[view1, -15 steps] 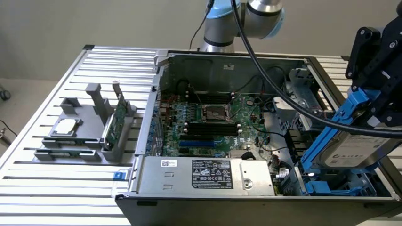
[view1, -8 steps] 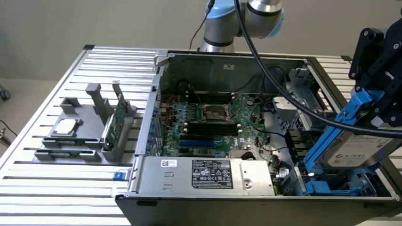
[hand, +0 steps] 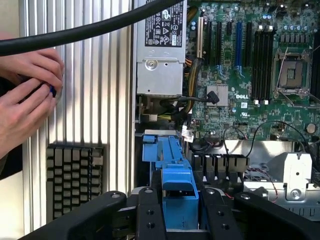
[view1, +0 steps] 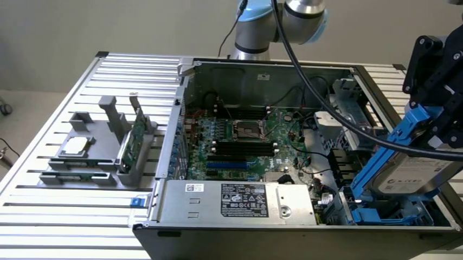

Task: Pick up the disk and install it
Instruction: 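Pick up the disk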

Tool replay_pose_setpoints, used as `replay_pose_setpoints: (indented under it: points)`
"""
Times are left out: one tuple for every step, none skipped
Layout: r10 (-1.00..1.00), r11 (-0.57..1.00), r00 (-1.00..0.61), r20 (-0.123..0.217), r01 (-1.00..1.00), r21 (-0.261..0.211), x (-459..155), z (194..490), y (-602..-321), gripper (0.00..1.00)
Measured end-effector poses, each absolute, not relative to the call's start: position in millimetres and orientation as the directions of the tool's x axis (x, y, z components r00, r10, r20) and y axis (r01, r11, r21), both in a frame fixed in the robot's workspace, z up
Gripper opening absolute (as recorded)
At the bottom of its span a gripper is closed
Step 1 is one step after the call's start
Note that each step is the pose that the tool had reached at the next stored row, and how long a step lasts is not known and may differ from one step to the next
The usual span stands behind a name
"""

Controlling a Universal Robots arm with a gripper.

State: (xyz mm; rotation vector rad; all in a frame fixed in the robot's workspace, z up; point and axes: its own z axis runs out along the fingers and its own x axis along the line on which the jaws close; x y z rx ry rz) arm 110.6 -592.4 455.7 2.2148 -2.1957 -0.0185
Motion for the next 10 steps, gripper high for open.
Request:
replay_pose_setpoints:
  points:
    - [-1.0,-0.009,0.009,0.008,-1.0,0.025,110.9,455.1,-592.3,0.33]
    - [-1.0,-0.008,0.009,0.009,-1.0,0.026,111.2,454.4,-592.3,0.33]
    - [-1.0,-0.008,0.009,0.01,-1.0,0.027,111.4,453.6,-592.1,0.33]
    - [-1.0,-0.008,0.009,0.012,-1.0,0.028,111.8,453.1,-591.8,0.33]
    - [-1.0,-0.008,0.009,0.013,-1.0,0.03,112.2,452.5,-591.5,0.33]
    - [-1.0,-0.008,0.009,0.014,-0.999,0.032,112.5,452.0,-590.8,0.33]
    - [-1.0,-0.008,0.009,0.016,-0.999,0.034,113.0,451.5,-589.6,0.33]
    - [-1.0,-0.008,0.009,0.017,-0.999,0.035,113.4,451.2,-588.2,0.33]
    - [-1.0,-0.008,0.009,0.018,-0.999,0.037,114.1,450.8,-586.8,0.33]
    - [-1.0,-0.008,0.009,0.02,-0.999,0.039,115.0,450.5,-585.9,0.33]
